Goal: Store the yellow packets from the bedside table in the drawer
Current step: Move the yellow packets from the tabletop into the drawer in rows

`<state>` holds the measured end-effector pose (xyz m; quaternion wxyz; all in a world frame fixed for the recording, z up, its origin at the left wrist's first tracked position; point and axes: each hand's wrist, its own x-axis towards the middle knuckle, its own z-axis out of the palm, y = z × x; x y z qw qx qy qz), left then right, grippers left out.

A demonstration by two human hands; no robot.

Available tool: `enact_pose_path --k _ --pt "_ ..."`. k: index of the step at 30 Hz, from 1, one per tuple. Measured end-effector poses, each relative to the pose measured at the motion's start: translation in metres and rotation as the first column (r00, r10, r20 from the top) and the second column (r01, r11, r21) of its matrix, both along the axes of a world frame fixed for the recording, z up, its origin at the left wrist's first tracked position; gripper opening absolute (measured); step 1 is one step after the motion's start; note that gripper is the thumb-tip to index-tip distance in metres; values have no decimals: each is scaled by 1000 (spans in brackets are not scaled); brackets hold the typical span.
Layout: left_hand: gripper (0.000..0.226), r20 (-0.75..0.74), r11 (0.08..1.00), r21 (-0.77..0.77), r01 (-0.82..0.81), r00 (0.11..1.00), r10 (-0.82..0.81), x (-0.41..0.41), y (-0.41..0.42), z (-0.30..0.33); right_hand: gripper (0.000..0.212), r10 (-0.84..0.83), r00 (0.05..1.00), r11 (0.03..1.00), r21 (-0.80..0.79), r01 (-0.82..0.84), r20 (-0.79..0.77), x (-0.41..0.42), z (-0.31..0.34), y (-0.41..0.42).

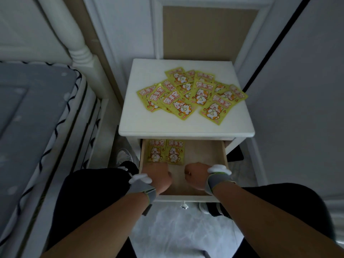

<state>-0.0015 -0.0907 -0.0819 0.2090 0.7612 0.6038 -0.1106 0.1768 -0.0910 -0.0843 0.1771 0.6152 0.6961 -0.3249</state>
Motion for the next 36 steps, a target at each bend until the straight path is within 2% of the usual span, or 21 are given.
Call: enact_pose_path --k 1,3,6,9,12,15,18,23,26,32,36 --pt "26 22 998 55 -4 1000 3 0 0 5 29 -4 1000 1000 27 4 -18 2 5 2" --pt "28 81 981 194 0 997 -16 2 5 23 28 -13 999 982 186 22 -47 9 21 8" --pt "22 202 925 380 12 975 -95 3 21 41 26 -25 997 874 483 56 -72 19 49 18" --pt "16 273 850 527 10 945 -180 7 41 49 23 -23 995 802 592 78 -101 27 72 39" --pt "31 276 818 574 -5 943 -188 18 64 53 25 -66 996 779 620 89 -60 37 79 67" --pt "43 220 811 584 -25 967 -129 33 86 50 38 -165 986 779 616 115 24 45 74 88" --pt "57 188 846 533 -31 979 -83 48 105 45 52 -237 972 770 613 180 12 51 62 100" --pt "74 158 882 467 -54 987 -23 68 125 33 60 -286 958 775 588 230 2 56 46 104" --pt "74 113 883 469 -10 992 -49 68 123 27 57 -245 969 759 624 184 13 55 45 99" --pt "63 114 816 577 32 986 -120 59 100 28 53 -168 986 772 621 136 -8 51 50 82" --pt "70 132 830 556 48 981 -145 49 81 37 55 -119 992 787 613 74 33 44 57 60"
